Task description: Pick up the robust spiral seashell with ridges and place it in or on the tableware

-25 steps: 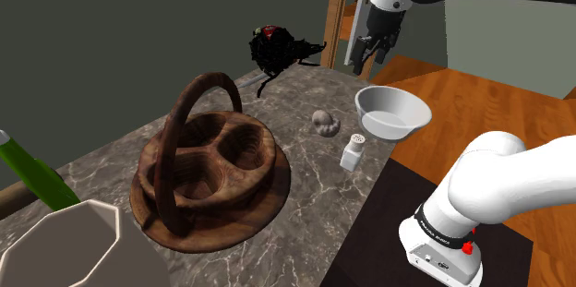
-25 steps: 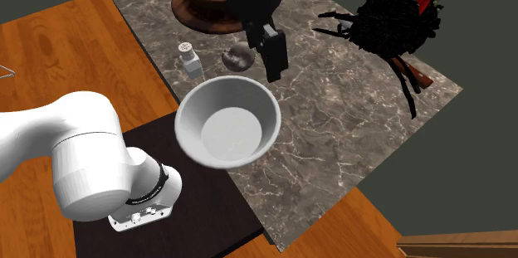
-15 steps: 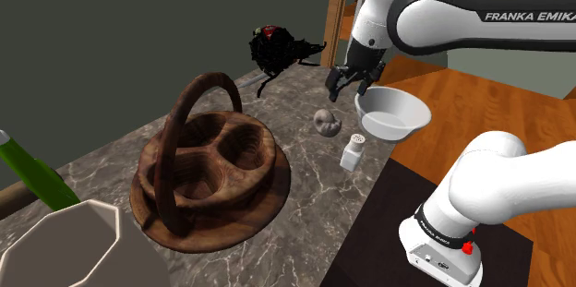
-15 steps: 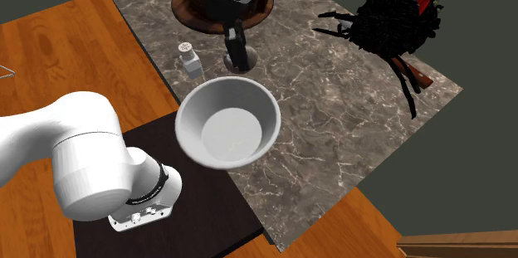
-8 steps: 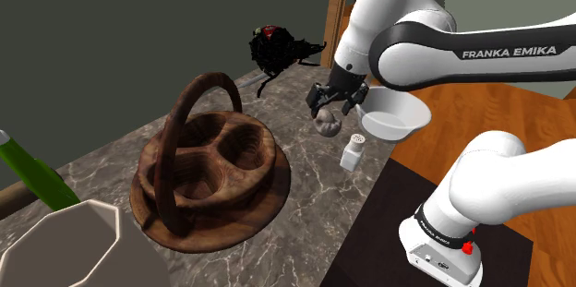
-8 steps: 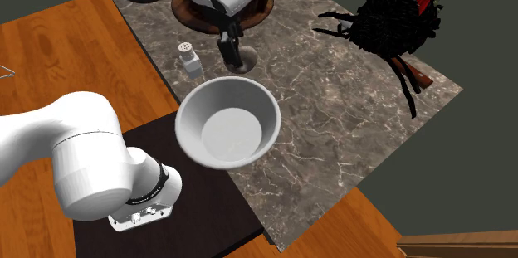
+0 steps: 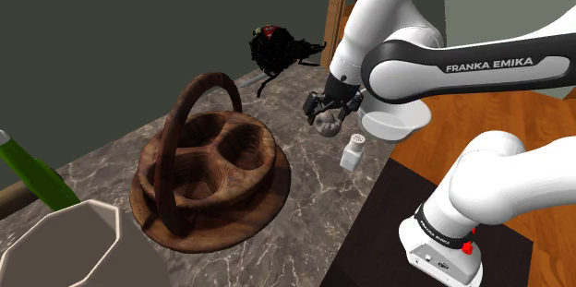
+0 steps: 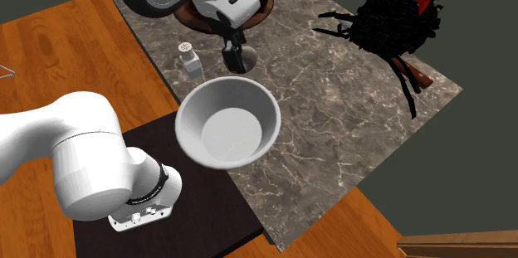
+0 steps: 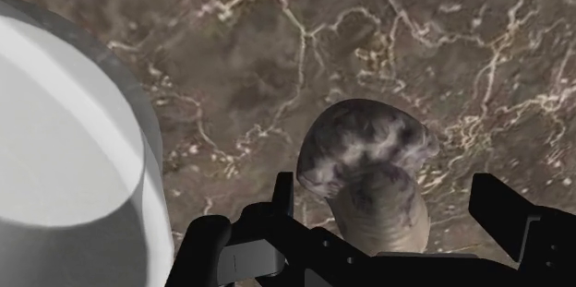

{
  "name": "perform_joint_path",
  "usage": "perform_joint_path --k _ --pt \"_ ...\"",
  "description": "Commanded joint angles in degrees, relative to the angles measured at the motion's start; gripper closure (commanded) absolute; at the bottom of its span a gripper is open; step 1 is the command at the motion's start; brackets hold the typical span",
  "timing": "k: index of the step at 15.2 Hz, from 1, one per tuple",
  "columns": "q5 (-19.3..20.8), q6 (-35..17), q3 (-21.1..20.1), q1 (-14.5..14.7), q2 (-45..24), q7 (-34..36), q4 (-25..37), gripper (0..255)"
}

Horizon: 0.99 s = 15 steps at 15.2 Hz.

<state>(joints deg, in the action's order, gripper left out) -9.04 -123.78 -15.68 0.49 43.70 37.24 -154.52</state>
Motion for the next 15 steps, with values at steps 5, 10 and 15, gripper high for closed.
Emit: perform_joint_path --k 5,10,15 --pt "0.0 -0.09 0.0 -0.01 -0.04 -0.01 -0.03 255" --pt "0.0 -0.08 0.0 -0.01 -0.04 -0.01 -0.04 255" --pt "0.11 0.76 0.14 -0.05 0.17 -0.03 0.61 255"
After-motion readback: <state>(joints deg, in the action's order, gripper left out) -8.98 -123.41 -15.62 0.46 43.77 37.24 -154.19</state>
